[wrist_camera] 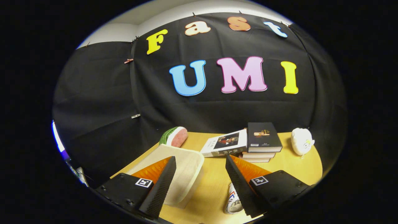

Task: Open the storage box then place both shoes into the box .Put the left shoe in first, then the right shoe, with the right side of both shoes facing outward in a uniform manner.

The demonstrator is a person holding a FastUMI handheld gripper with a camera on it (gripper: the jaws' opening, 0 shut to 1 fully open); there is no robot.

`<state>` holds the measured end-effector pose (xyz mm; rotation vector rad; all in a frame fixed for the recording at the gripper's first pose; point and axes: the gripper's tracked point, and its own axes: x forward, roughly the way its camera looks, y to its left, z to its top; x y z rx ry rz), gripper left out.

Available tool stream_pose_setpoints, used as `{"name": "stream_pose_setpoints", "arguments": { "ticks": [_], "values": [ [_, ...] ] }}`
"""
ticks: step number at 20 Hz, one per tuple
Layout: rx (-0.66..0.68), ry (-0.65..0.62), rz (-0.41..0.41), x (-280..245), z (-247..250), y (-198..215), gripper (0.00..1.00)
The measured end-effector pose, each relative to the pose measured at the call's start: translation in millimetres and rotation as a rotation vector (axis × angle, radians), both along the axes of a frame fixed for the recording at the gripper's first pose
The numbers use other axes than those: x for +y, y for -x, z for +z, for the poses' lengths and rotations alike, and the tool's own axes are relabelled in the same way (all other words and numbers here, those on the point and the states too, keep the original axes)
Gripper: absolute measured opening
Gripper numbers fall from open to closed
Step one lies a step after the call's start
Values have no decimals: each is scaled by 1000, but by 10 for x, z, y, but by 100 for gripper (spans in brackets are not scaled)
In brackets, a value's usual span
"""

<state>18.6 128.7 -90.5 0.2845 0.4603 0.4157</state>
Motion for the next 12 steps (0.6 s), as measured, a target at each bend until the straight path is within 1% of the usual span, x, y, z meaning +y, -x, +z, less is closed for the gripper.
{"name": "stream_pose_setpoints", "arguments": {
  "ticks": [2, 5, 8, 10, 12],
  "values": [
    [116, -48, 18, 52, -266, 68, 98],
    [266, -188, 91, 321, -480, 190, 98],
    [423, -299, 136, 479, -754, 300, 98],
    [498, -353, 149, 555, -890, 305, 98],
    [544, -401, 170, 625, -979, 291, 98]
  ]
}}
